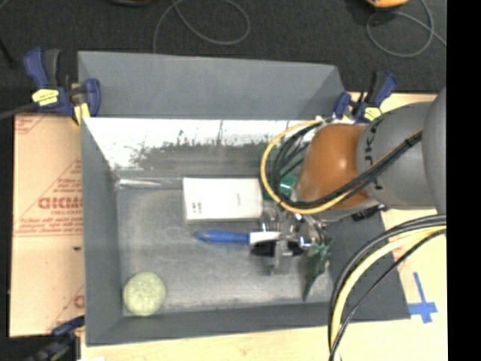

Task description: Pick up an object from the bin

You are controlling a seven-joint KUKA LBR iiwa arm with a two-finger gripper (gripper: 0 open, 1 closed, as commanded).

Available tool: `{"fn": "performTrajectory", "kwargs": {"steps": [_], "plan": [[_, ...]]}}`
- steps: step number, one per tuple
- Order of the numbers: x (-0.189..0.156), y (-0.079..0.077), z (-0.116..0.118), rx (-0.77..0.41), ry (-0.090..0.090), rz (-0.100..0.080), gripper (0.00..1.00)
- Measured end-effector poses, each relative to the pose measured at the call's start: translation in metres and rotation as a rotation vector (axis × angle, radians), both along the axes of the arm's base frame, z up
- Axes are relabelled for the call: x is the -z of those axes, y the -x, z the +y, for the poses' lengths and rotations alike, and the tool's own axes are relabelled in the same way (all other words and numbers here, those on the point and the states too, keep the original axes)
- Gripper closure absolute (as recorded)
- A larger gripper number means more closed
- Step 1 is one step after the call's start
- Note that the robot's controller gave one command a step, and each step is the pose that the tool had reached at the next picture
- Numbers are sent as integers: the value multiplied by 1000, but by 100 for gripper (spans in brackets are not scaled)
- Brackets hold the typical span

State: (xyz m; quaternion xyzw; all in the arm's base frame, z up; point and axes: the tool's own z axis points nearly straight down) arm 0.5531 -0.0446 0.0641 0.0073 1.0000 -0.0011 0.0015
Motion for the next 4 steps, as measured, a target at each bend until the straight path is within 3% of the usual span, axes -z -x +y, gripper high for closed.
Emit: {"fn": "performTrajectory", "kwargs": {"steps": [1,4], "plan": [[-6,11,-20,47,-3,2,100],[-26,13,-20,47,-3,8,100]]}}
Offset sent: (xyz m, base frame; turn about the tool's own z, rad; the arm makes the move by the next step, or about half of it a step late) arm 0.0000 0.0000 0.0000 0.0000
